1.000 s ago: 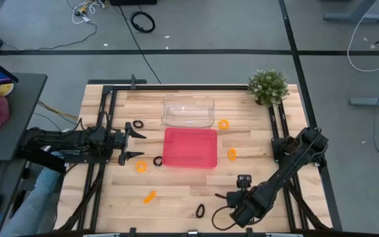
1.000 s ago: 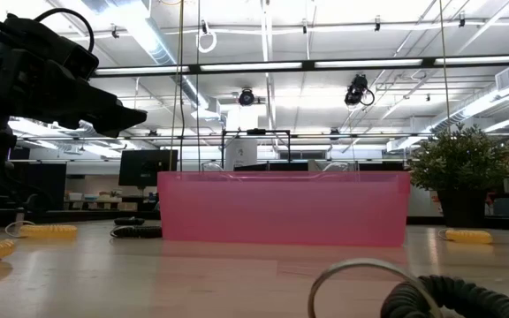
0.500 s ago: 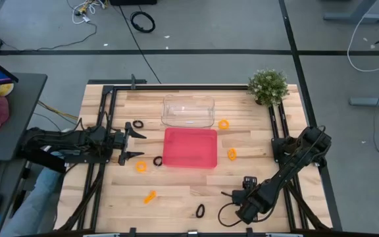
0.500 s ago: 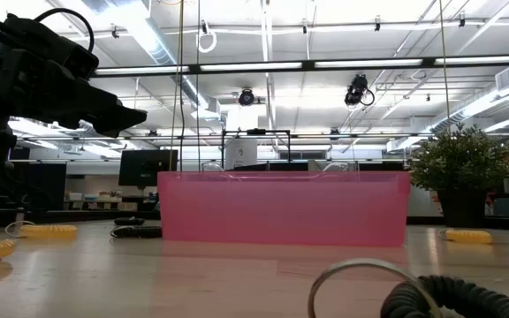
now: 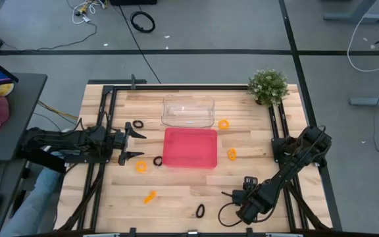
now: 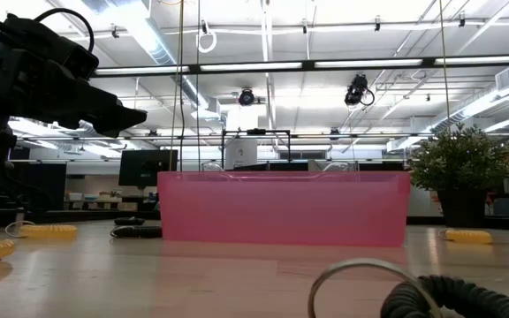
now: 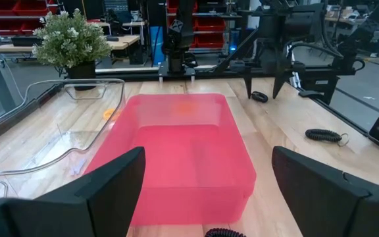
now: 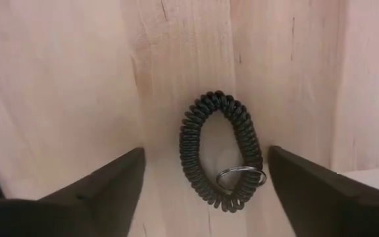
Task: Sort spring keychains
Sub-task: Put the black spring keychain into the red bin
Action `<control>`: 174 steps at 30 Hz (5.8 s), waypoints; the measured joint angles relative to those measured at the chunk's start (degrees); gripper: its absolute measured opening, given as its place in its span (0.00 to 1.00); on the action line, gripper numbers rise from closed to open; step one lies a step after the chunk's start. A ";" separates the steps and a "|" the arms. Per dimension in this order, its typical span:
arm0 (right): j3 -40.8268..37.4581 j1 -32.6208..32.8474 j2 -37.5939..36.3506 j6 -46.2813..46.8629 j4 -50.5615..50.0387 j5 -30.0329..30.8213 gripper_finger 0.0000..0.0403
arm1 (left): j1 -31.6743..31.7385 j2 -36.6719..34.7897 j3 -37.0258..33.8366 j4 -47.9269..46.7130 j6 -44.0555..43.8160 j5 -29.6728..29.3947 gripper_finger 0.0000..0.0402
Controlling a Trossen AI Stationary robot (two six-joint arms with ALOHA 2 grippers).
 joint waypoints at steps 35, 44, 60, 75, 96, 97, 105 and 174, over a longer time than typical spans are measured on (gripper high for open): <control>-0.37 -3.68 -12.19 -2.33 1.06 29.11 0.02 | 0.01 -0.01 0.00 -0.02 0.00 0.00 0.84; -0.26 -16.89 -16.67 -12.93 15.39 33.70 0.02 | 0.01 0.00 0.00 -0.02 0.00 0.00 0.84; -0.15 -31.67 -17.29 -31.83 44.96 26.23 0.02 | 0.00 0.00 0.00 -0.02 -0.02 0.00 0.84; -0.15 -32.09 -17.07 -35.37 44.19 27.60 0.05 | 0.02 0.00 0.00 -0.02 -0.01 0.00 0.84; -0.15 -33.27 -17.07 -34.76 41.45 27.62 0.33 | 0.01 0.00 0.00 -0.02 0.00 0.00 0.84; -0.15 -33.27 -17.07 -34.75 41.19 27.62 0.35 | 0.01 0.00 0.00 -0.02 0.00 0.00 0.84; -0.15 -33.27 -17.07 -34.80 40.83 27.62 0.48 | 0.01 -0.01 0.00 -0.02 0.00 0.00 0.84; 34.36 -12.33 9.13 -47.98 14.38 11.61 0.54 | 0.00 -0.01 0.02 -0.09 0.00 0.00 0.84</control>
